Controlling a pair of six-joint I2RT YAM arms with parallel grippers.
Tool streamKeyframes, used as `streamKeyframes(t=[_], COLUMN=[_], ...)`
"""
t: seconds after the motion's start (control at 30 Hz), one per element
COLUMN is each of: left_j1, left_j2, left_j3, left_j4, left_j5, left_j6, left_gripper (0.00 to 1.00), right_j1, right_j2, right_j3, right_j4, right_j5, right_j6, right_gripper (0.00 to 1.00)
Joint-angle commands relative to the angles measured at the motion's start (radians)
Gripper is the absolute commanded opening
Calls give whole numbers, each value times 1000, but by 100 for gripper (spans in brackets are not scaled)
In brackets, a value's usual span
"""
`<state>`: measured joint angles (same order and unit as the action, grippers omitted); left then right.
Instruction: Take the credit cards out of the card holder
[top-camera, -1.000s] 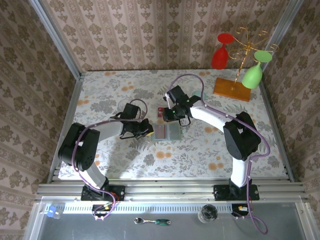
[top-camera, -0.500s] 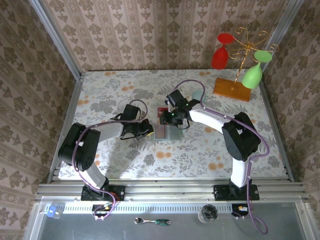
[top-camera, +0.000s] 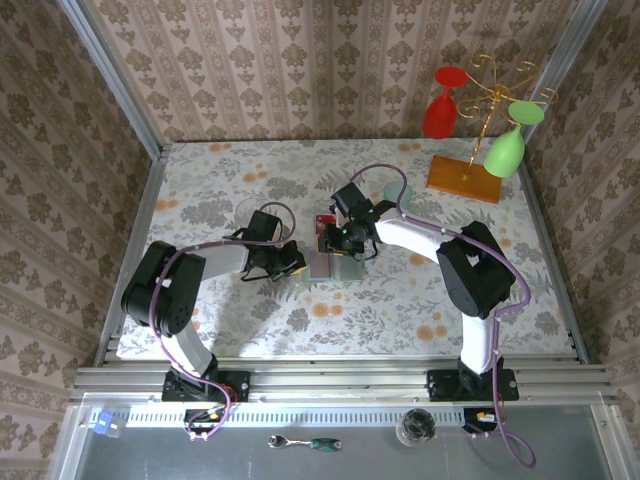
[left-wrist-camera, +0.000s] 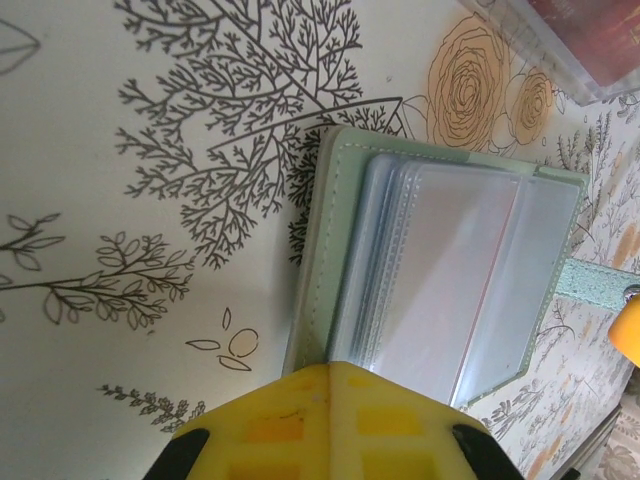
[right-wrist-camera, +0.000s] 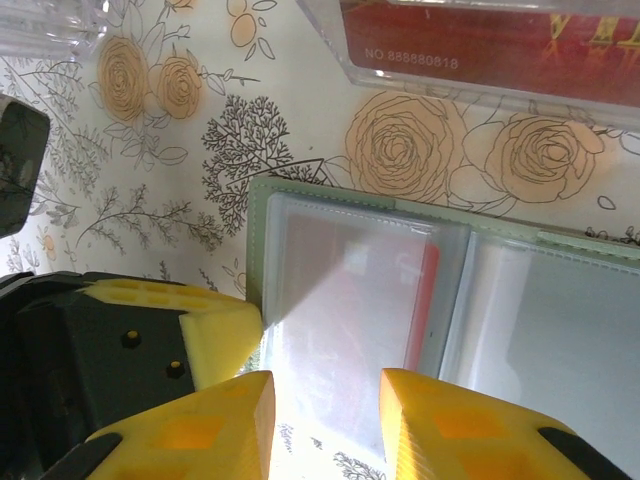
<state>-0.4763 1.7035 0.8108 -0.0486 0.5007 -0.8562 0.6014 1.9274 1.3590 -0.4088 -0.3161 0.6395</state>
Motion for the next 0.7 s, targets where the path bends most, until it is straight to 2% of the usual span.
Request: streamKeyframes(t=[0.0, 0.67], left_j1=[3, 3], left_j2=[-8, -9], left_j3=[-4, -1], left_j4=[-12, -40], left_j5=[-12, -33], left_j6=[10, 21], left_gripper=[0, 0], right_j1=[8, 8], right_j2=[13, 29], right_j3=[-11, -11], right_j4=[4, 8], right_j5=[-28, -42], right_j6=[26, 48], right_gripper=[33, 34])
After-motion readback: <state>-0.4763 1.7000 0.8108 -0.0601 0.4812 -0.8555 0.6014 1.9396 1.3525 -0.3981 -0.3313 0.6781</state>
